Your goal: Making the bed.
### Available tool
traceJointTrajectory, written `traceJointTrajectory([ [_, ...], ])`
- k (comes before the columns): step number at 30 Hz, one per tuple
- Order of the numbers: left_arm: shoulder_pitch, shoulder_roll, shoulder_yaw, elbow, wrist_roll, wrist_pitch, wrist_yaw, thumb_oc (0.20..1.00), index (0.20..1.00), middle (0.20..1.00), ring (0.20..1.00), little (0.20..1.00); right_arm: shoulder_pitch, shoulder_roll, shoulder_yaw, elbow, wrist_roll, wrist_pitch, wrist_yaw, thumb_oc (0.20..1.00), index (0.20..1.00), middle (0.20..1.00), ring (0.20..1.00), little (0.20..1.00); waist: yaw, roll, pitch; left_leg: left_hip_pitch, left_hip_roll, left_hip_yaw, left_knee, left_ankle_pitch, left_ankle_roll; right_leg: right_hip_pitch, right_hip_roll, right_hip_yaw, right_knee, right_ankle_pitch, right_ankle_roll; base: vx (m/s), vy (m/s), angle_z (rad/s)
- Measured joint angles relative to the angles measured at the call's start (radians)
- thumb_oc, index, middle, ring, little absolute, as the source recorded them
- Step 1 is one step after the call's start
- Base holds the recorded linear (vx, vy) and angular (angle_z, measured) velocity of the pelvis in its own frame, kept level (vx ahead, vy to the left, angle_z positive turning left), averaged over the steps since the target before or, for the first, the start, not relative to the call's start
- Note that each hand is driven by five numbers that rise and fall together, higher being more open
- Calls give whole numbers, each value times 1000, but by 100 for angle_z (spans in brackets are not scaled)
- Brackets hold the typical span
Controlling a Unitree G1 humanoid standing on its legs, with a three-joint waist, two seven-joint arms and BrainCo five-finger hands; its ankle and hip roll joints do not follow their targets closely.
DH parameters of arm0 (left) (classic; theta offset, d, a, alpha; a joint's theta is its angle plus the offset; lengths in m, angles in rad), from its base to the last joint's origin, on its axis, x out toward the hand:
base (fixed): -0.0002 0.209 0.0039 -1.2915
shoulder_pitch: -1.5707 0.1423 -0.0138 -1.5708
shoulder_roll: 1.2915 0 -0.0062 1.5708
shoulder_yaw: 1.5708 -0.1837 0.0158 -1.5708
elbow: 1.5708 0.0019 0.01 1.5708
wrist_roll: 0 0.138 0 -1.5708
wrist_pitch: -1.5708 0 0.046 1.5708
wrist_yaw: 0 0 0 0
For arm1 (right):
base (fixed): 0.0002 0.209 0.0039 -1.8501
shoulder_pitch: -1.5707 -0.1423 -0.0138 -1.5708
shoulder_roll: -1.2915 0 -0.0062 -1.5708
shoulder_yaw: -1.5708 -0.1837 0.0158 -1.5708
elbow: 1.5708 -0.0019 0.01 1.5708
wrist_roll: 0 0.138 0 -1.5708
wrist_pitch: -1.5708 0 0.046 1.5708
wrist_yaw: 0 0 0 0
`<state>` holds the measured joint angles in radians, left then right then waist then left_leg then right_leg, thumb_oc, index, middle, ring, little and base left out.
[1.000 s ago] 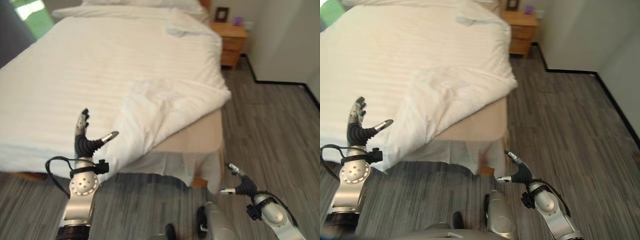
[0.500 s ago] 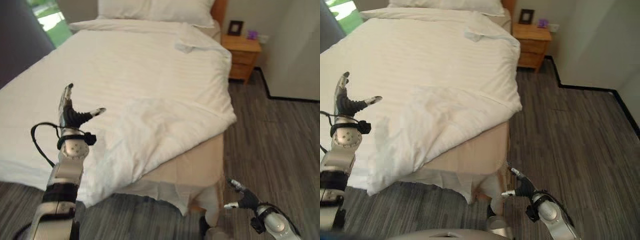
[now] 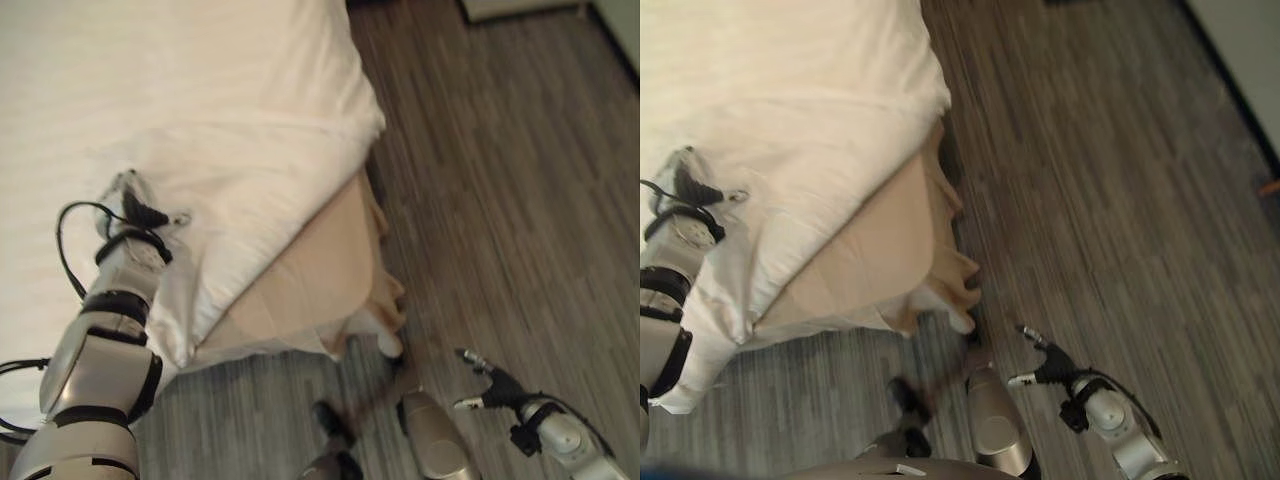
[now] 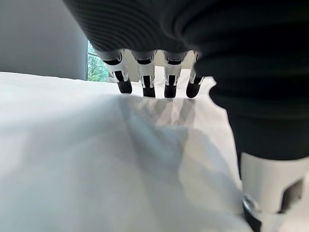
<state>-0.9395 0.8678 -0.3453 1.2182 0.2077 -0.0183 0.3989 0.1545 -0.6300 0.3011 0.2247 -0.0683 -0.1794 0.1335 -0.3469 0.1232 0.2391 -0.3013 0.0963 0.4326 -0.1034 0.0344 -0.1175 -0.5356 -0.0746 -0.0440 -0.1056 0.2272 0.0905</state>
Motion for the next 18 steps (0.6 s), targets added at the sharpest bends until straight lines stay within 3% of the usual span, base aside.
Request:
traceJointTrajectory([
  [1, -14, 10, 19, -1, 2, 8, 0, 1000, 1000, 1000, 1000, 1000, -5, 1, -1, -1, 0, 1, -4, 1000, 1000, 1000, 1000, 1000, 1, 1, 16, -10, -2, -1, 0, 4, 5, -9, -2, -7, 0, 21, -18, -5, -83, -39],
  [3, -22, 60, 32, -8, 2, 4, 3, 1000, 1000, 1000, 1000, 1000, -8, 2, -3, 3, 2, -10, -22, 1000, 1000, 1000, 1000, 1000, 13, 9, 31, -51, 5, 6, 0, 10, 5, -58, 11, -2, 0, 21, -19, 15, -60, -12],
  [4, -36, 79, 43, -8, 2, 5, 7, 200, 200, 200, 200, 200, -7, 2, -10, -2, 3, -10, -24, 1000, 1000, 1000, 1000, 1000, 12, 10, 40, -63, 8, 5, 0, 12, 2, -69, 11, -2, 1, 28, -26, 31, -87, -12],
  [7, -22, 97, 44, 4, 3, -10, 9, 200, 200, 200, 200, 200, -53, -1, -4, 36, 6, -9, -45, 1000, 1000, 1000, 1000, 1000, 45, 11, 59, -58, 26, -2, 0, 15, -2, -69, 31, -2, 1, 37, -38, 31, -50, -13],
  [10, -16, 17, 99, -23, -8, -18, -4, 200, 200, 200, 200, 200, -103, -2, 3, 49, 0, -9, -57, 1000, 1000, 1000, 1000, 1000, 66, 11, 60, -37, 28, -10, 0, 13, -4, -44, 31, -6, 1, 35, -40, 18, -16, 7],
  [12, 53, -81, 185, -163, -83, -15, -3, 200, 200, 200, 200, 200, -115, 1, -1, 48, -3, -17, -59, 1000, 1000, 1000, 1000, 1000, 82, 10, 60, 9, 29, -25, 0, 6, -14, 9, 29, -15, 1, 25, -40, -10, 2, 16],
  [15, 201, -163, 208, -457, -151, -22, -10, 200, 200, 200, 200, 200, -92, 14, -9, 74, -14, -17, -59, 1000, 1000, 1000, 1000, 1000, 93, 6, 56, 45, 27, -39, 0, 4, -16, 56, 21, -30, 0, 1, -27, 6, 43, 18],
  [16, 291, -226, 181, -622, -151, -47, -10, 200, 200, 200, 200, 200, -85, 33, 0, 113, -21, -15, -60, 1000, 1000, 1000, 1000, 1000, 105, 2, 53, 66, 24, -45, 0, 3, -16, 80, 18, -32, 0, -3, -24, 31, 105, 19],
  [18, 363, -317, 122, -674, -125, -60, -13, 200, 200, 200, 200, 200, -91, 61, 22, 187, -43, -9, -61, 1000, 1000, 1000, 1000, 1000, 106, -2, 40, 98, 22, -58, 0, 0, -17, 114, 14, -38, 0, -12, -19, 54, 170, 11],
])
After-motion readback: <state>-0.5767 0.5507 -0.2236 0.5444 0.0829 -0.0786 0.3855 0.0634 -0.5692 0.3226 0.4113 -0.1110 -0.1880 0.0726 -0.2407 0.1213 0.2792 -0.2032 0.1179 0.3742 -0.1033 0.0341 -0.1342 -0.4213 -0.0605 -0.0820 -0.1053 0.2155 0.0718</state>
